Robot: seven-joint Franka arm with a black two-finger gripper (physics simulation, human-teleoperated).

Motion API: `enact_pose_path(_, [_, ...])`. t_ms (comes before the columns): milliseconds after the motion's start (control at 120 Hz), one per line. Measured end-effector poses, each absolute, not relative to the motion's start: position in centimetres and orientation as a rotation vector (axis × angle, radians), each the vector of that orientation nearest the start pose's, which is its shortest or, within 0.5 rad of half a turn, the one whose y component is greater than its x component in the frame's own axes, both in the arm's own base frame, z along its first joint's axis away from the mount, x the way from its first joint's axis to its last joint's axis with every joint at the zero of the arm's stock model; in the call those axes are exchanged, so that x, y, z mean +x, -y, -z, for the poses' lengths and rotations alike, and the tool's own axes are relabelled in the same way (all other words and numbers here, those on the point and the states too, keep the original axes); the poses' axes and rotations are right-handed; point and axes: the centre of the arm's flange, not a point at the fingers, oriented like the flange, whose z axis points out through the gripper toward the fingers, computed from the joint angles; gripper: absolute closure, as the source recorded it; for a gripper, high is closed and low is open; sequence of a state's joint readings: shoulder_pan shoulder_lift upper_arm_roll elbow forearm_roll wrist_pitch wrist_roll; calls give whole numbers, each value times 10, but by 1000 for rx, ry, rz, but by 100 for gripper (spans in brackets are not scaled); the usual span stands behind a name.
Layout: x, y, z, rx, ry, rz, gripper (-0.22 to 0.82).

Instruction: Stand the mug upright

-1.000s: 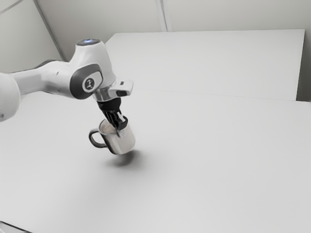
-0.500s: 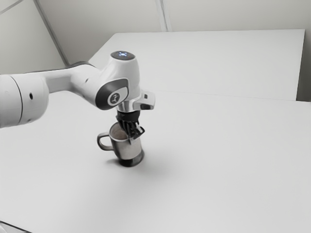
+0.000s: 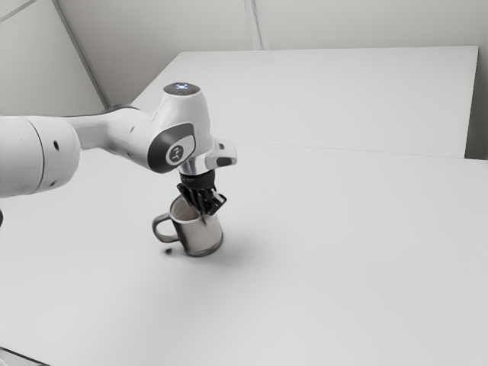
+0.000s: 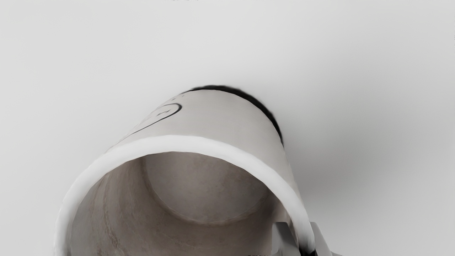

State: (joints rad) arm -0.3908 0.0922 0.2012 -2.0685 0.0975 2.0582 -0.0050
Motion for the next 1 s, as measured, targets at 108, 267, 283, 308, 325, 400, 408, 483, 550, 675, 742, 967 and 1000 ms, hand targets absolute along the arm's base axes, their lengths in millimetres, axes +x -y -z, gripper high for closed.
enact_pose_path(108, [546, 99, -377, -3031, -309, -127, 79])
enact_pose_path(267, [548, 101, -375, -3053, -275, -112, 60])
enact_pose_path(283, [548, 101, -375, -3055, -273, -111, 57])
enact_pose_path(308, [548, 101, -375, -3057, -270, -109, 51])
enact_pose_path(325, [548, 102, -376, -3058, -268, -107, 47])
enact_pose_path(400, [549, 102, -379, -3064, -260, -94, 34])
enact_pose_path(408, [549, 102, -379, -3065, -259, -92, 33])
enact_pose_path(483, [550, 98, -390, -3074, -244, -59, 24])
enact_pose_path(550, [556, 93, -408, -3082, -225, -4, 18])
enact_pose_path(675, [582, 87, -440, -3081, -222, 104, 11])
enact_pose_path(742, [604, 90, -460, -3072, -238, 158, 9])
enact_pose_path(967, [639, 57, -541, -3111, -213, 282, 4])
enact_pose_path(1000, [634, 49, -554, -3116, -213, 292, 4])
